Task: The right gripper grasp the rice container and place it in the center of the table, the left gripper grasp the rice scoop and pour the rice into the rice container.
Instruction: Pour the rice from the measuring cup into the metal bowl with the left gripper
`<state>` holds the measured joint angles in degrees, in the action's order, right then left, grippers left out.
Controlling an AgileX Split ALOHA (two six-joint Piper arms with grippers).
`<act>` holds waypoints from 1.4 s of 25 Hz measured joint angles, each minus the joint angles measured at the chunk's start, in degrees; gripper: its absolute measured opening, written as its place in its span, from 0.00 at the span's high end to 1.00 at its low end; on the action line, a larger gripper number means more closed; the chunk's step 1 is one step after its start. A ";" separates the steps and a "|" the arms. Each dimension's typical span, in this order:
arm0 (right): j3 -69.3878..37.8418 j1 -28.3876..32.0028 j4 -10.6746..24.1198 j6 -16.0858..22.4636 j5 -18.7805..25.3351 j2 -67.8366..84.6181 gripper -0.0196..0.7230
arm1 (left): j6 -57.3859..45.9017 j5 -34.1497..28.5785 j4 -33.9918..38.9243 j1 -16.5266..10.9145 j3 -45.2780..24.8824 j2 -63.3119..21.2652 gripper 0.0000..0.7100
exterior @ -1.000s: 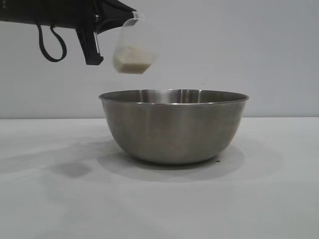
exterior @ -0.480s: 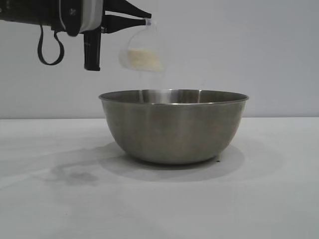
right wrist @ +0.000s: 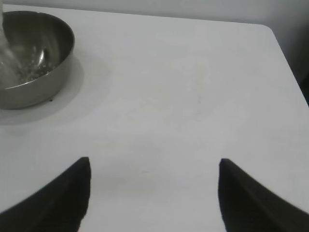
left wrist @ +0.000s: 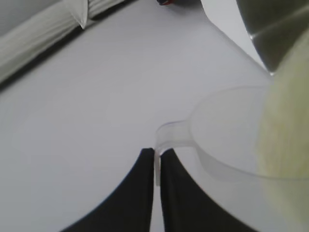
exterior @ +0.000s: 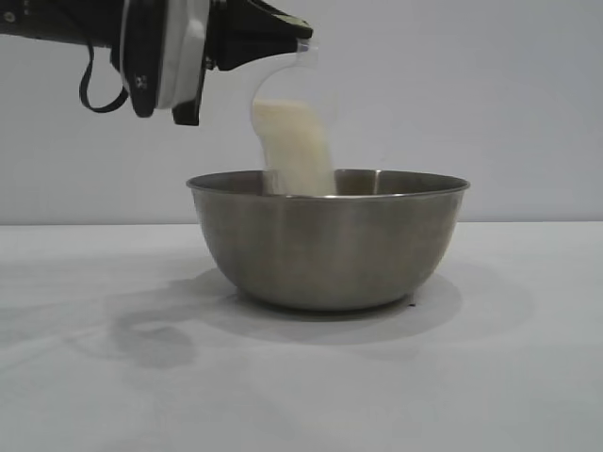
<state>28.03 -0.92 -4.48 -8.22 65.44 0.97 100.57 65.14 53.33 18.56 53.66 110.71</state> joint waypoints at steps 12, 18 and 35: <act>0.00 0.00 0.00 0.00 0.00 0.00 0.34 | 16.08 0.00 1.77 0.64 0.00 0.00 1.00; 0.00 0.00 0.00 0.00 0.00 0.00 0.34 | 20.33 0.00 1.91 0.64 0.04 0.00 1.00; 0.00 0.00 0.00 0.00 0.00 0.00 0.34 | 20.33 0.00 2.26 0.64 0.13 0.00 1.00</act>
<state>28.03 -0.92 -4.48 -8.22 65.44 0.97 120.90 65.14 55.59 19.20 53.79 110.71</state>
